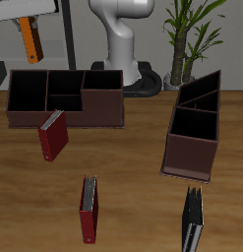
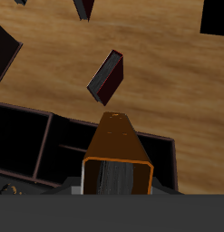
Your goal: Place the orange book into the back desk caddy's back compartment
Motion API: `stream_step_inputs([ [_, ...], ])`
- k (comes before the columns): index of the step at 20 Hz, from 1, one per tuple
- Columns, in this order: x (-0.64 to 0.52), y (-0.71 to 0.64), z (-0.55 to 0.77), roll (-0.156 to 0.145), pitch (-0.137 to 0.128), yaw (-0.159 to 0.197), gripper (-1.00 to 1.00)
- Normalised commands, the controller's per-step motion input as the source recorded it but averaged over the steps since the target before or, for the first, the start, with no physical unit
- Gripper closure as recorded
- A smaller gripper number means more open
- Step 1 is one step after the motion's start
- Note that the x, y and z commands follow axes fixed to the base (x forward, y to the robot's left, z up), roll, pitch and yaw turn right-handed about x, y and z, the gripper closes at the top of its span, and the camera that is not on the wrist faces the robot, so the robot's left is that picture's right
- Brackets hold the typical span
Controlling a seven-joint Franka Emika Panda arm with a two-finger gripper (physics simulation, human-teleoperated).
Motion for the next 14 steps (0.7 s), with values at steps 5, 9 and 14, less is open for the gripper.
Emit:
stream_step_inputs([
  [5, -0.06, 0.04, 0.20, 0.004, 0.012, 0.244, 1.00],
  [9, -0.08, -0.06, 0.18, -0.004, -0.047, 0.219, 1.00],
  [14, -0.07, -0.06, 0.05, -0.010, -0.046, 0.259, 1.00],
])
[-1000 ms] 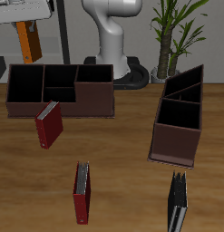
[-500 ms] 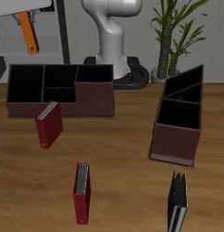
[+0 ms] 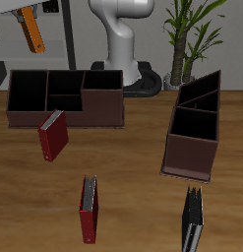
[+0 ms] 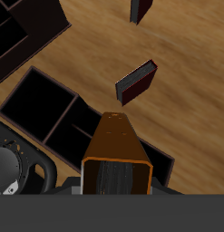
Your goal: Place the orange book into the back desk caddy's back compartment
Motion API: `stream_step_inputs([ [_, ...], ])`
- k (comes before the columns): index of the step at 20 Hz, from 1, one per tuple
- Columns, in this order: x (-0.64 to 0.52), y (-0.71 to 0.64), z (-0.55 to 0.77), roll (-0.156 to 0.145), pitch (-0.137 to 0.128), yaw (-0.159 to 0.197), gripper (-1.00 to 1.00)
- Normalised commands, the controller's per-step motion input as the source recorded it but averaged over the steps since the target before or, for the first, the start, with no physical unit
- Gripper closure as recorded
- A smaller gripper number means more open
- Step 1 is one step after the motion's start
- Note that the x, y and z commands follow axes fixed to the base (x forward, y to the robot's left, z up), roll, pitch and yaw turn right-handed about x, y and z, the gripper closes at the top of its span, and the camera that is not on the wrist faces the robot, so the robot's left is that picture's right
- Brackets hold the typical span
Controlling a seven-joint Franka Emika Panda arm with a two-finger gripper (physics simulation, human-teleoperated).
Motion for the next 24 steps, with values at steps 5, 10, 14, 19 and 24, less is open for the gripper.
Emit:
stream_step_inputs([
  [5, -0.02, -0.02, 0.02, -0.017, -0.051, 0.255, 1.00],
  [10, -0.02, 0.02, -0.06, -0.004, -0.009, 0.163, 1.00],
  [14, -0.04, 0.07, -0.08, 0.001, -0.008, 0.157, 1.00],
  [19, -0.15, 0.23, -0.17, 0.024, 0.064, 0.120, 1.00],
  [24, -0.16, 0.18, -0.13, 0.029, 0.031, 0.218, 1.00],
])
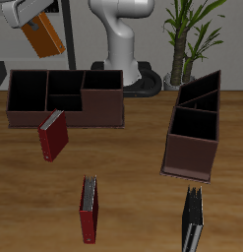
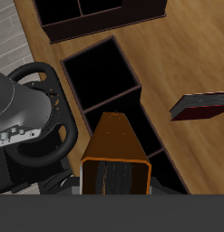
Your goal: Place the orange book into the back desk caddy's back compartment
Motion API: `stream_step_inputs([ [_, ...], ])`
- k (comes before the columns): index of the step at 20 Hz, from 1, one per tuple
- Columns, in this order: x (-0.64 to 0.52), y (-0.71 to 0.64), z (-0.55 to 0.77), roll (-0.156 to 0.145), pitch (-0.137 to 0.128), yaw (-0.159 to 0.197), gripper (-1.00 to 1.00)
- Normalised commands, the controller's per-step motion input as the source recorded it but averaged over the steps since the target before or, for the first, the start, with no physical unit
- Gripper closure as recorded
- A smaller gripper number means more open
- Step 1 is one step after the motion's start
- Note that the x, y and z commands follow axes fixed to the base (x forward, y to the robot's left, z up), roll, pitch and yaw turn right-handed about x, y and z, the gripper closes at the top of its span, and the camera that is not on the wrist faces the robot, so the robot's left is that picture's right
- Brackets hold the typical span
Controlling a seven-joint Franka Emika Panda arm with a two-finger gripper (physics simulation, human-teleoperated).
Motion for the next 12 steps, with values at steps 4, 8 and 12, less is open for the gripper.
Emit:
stream_step_inputs([
  [4, -0.02, -0.13, 0.07, -0.017, -0.046, 0.261, 1.00],
  [8, 0.05, -0.34, 0.08, -0.073, -0.086, 0.251, 1.00],
  [12, -0.04, -0.32, 0.10, -0.072, -0.045, 0.070, 1.00],
])
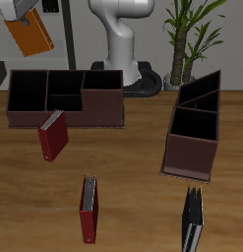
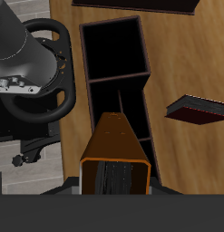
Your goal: Place the orange book into the back desk caddy's back compartment
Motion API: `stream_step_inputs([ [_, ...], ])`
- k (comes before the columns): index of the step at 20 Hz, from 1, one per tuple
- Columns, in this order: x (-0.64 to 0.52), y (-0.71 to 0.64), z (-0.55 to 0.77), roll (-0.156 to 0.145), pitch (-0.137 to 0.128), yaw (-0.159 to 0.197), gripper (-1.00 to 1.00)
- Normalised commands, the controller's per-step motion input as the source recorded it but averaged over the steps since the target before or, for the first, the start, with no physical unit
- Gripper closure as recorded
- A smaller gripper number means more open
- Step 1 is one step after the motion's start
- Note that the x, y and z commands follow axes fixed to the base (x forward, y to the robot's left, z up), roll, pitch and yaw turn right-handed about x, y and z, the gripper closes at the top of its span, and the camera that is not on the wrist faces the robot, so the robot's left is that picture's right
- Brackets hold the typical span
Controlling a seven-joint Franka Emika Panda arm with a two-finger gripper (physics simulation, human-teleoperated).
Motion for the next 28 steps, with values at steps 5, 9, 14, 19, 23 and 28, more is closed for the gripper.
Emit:
stream_step_inputs([
  [5, -0.07, -0.09, 0.01, -0.014, -0.008, 0.058, 1.00],
  [9, -0.02, -0.03, -0.08, -0.017, 0.009, 0.103, 1.00],
  [14, -0.02, -0.07, -0.01, -0.032, -0.033, 0.100, 1.00],
  [19, 0.05, -0.13, -0.10, -0.060, -0.007, 0.141, 1.00],
  [23, 0.08, -0.24, -0.04, -0.119, -0.064, 0.150, 1.00],
  [28, -0.02, -0.02, -0.06, -0.003, 0.025, -0.057, 1.00],
])
